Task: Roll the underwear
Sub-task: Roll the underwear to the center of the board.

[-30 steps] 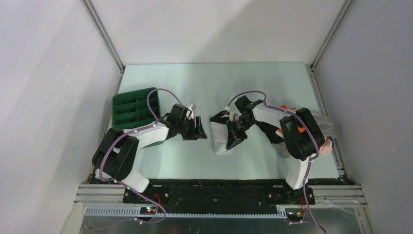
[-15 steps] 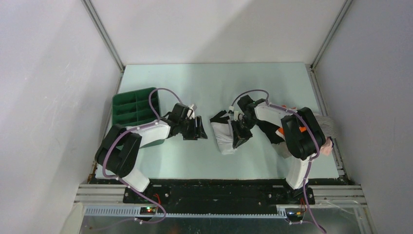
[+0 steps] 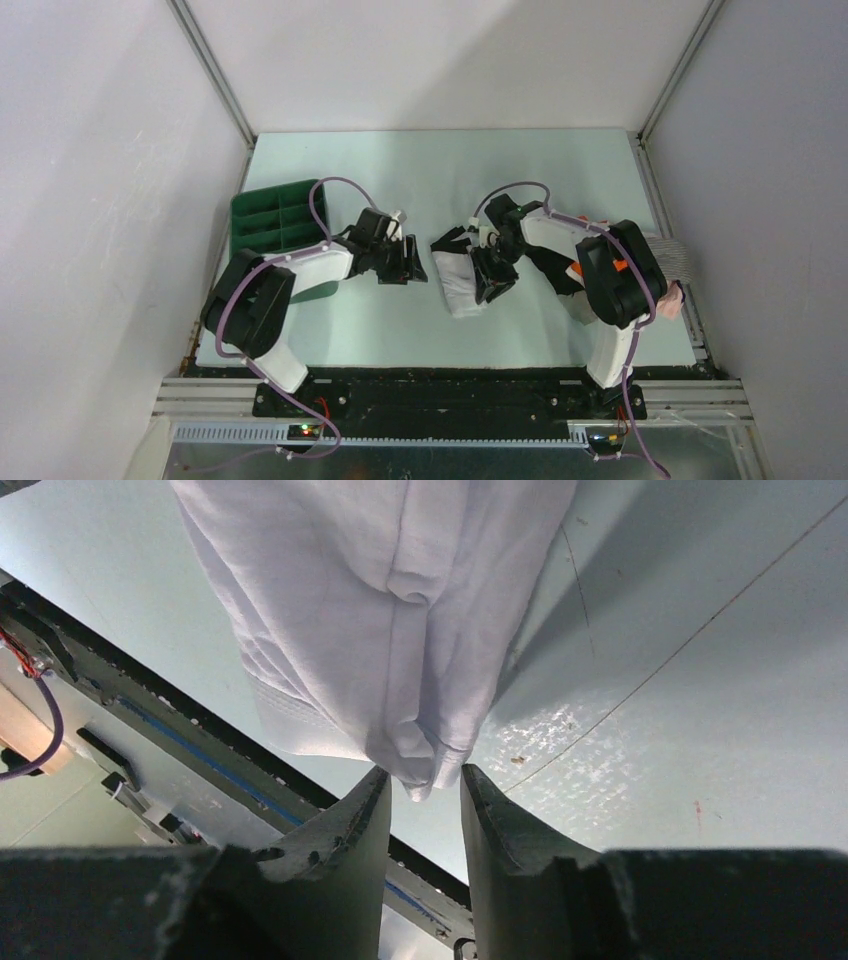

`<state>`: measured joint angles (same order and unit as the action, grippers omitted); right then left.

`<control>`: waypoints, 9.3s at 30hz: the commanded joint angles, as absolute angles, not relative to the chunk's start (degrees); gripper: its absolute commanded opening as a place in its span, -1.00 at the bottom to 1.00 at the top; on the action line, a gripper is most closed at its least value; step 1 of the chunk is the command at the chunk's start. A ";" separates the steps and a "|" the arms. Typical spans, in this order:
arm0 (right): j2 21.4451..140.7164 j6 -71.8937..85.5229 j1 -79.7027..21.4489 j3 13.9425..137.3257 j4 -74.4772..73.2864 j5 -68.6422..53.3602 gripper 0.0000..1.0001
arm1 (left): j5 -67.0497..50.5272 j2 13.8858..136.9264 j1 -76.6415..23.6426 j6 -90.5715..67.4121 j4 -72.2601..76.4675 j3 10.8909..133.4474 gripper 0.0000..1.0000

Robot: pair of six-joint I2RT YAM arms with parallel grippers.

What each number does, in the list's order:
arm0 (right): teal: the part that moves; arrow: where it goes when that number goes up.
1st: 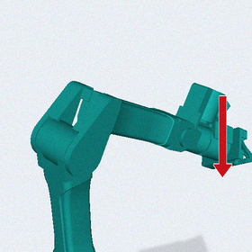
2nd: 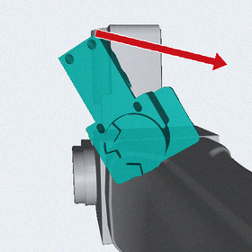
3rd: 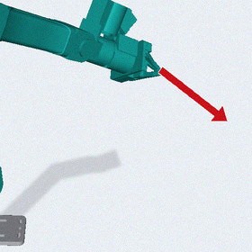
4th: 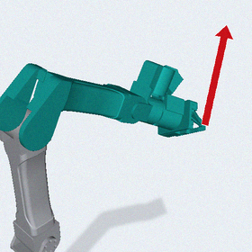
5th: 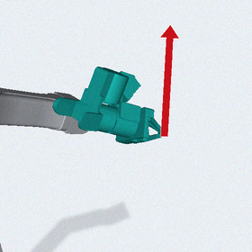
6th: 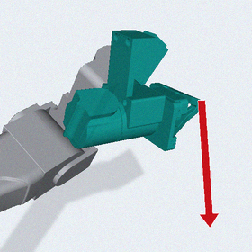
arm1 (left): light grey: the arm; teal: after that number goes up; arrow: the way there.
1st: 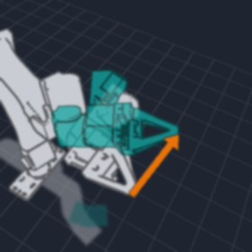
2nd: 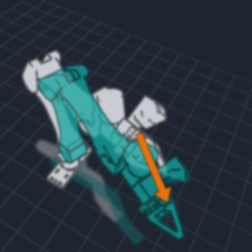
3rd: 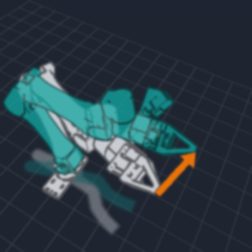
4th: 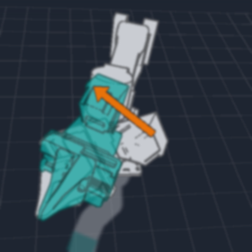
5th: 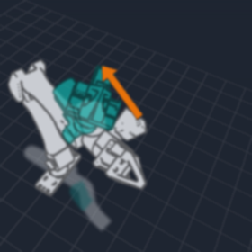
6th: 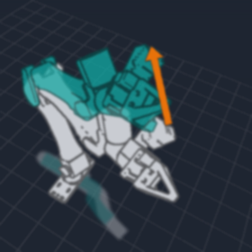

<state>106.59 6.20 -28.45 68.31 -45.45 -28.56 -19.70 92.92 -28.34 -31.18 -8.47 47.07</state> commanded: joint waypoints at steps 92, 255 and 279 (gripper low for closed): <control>68.32 -39.01 -31.92 35.03 3.24 -27.92 0.41 | -27.23 91.72 -52.26 70.73 47.03 20.73 -1.00; 138.09 -2.59 -29.39 73.94 -38.98 -57.53 -1.00 | -2.39 83.40 -58.75 54.86 44.25 12.03 0.02; 128.94 -1.08 -25.89 74.35 -39.58 -54.48 0.04 | -4.22 91.55 -60.31 48.32 23.96 21.49 -1.00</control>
